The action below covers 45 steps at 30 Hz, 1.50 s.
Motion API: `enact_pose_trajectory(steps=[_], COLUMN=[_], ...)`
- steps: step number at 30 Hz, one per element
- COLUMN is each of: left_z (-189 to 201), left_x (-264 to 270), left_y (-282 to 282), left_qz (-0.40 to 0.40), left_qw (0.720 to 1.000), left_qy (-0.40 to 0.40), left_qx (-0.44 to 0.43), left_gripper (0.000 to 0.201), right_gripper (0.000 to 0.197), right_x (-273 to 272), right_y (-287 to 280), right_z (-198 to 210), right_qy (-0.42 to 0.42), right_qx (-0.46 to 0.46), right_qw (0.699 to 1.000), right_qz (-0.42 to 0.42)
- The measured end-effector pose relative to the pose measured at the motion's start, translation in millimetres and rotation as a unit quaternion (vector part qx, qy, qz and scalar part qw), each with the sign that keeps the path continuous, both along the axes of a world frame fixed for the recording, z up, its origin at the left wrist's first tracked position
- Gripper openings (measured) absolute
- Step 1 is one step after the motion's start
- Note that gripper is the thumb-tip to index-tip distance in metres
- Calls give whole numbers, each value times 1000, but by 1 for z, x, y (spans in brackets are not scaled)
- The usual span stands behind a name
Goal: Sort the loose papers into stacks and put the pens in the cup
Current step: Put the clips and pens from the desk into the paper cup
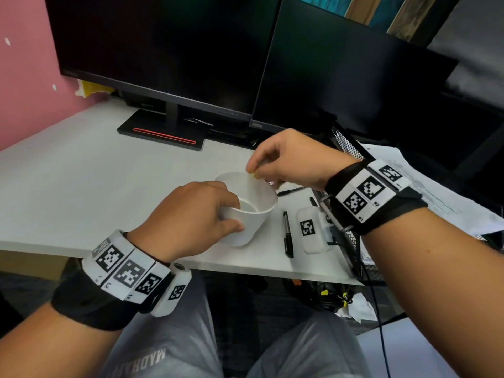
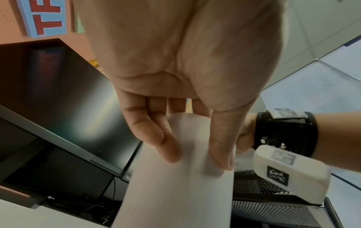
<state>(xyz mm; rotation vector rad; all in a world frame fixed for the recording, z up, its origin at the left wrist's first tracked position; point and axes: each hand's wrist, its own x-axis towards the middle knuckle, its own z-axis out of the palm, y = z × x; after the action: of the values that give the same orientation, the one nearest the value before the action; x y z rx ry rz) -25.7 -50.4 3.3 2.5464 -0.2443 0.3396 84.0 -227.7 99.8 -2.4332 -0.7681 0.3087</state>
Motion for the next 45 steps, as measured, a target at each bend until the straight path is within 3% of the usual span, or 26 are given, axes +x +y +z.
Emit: enact_pose_trajectory(steps=[3,5,9,13,17,20,24,27,31,37,41,45], left_z=[0,1,0,0,1,2,4,5,6,5,4,3], left_x=[-1,-1,0,0,1,1,-1,-1,-2,-1,-1,-1], left_y=[-3,-2,1,4,6,8,9,10,9,7,8,8], left_qz=[-6,-4,-2,1,1,3,2,2,5,2,5,5], left_qw=[1000,1000,1000,1000,1000,1000,1000,1000,1000,1000,1000,1000], left_qy=[-2,-5,-8,-4,-3,0,-2,-5,-5,-7,-5,-5], left_qx=[6,1,-10,-12,-15,-18,-23,-25,-28,-17,-17,-13], left_gripper=[28,28,28,29,27,25,21,21,21,24,25,26], right_gripper=[24,22,9,14,30,31,10,20,22,40,58,51], right_x=[-3,1,15,20,9,9,22,44,56,60,58,56], right_y=[1,-5,-29,-56,-54,-45,-45,-60,-80,-81,-78,-77], right_z=[-2,-4,-23,-58,-84,-95,-93,-91,-94,-110,-117,-121], right_qy=[-15,-19,-7,33,70,71,102,65,-16,-55,-67,-73], right_qx=[-55,-35,55,-137,-267,-253,-167,-121,-210,-350,-360,-362], right_qw=[997,999,993,969,942,947,958,952,924,896,888,882], right_qz=[44,36,-104,-202,-190,-185,-209,-275,-319,-267,-277,-293])
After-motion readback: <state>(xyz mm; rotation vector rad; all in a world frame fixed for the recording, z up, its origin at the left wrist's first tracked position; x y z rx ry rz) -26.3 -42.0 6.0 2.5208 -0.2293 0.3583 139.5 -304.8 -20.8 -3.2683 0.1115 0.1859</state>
